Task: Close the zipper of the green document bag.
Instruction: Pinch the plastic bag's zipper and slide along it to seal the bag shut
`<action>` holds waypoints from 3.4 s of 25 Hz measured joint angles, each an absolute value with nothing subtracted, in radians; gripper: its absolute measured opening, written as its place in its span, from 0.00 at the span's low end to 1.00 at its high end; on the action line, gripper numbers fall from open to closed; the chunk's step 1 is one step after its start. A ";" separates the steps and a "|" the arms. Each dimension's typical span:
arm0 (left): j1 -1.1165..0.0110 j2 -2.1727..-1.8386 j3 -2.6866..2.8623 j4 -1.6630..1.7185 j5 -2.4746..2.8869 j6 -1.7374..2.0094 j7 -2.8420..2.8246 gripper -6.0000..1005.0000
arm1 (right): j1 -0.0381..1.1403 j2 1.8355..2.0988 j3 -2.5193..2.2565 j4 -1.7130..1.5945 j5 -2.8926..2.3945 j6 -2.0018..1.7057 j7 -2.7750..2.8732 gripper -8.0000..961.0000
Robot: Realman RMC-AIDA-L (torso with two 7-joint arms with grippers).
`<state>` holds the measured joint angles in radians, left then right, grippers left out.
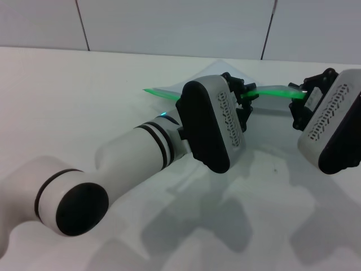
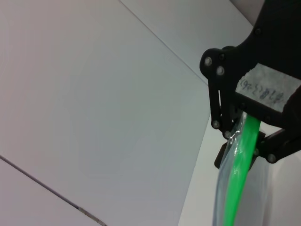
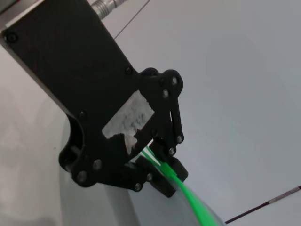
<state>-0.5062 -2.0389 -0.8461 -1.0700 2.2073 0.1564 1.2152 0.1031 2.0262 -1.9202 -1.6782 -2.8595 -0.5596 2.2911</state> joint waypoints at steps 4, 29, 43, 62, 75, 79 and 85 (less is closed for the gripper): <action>-0.506 -2.039 -0.837 -1.076 2.207 0.156 1.217 0.12 | 0.106 2.026 -1.918 -1.674 -2.861 -0.558 2.292 0.11; -0.461 -2.037 -0.809 -1.107 2.209 0.246 1.224 0.22 | 0.114 2.025 -1.902 -1.657 -2.861 -0.558 2.295 0.12; -0.468 -2.040 -0.806 -1.087 2.209 0.247 1.220 0.13 | 0.114 2.026 -1.905 -1.657 -2.861 -0.558 2.295 0.13; -0.462 -2.040 -0.816 -1.061 2.207 0.247 1.222 0.09 | 0.104 2.026 -1.897 -1.669 -2.861 -0.555 2.295 0.14; -0.465 -2.040 -0.813 -1.049 2.207 0.258 1.219 0.09 | 0.105 2.026 -1.892 -1.669 -2.861 -0.555 2.295 0.14; -0.468 -2.040 -0.815 -1.050 2.206 0.259 1.218 0.09 | 0.107 2.026 -1.893 -1.669 -2.861 -0.555 2.296 0.15; -0.468 -2.039 -0.815 -1.052 2.177 0.289 1.224 0.11 | 0.107 2.026 -1.893 -1.667 -2.860 -0.555 2.296 0.15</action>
<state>-0.4675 -2.0395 -0.8153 -1.0517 2.1770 0.2894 1.2241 0.1068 2.0264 -1.8927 -1.6665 -2.8604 -0.5552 2.2960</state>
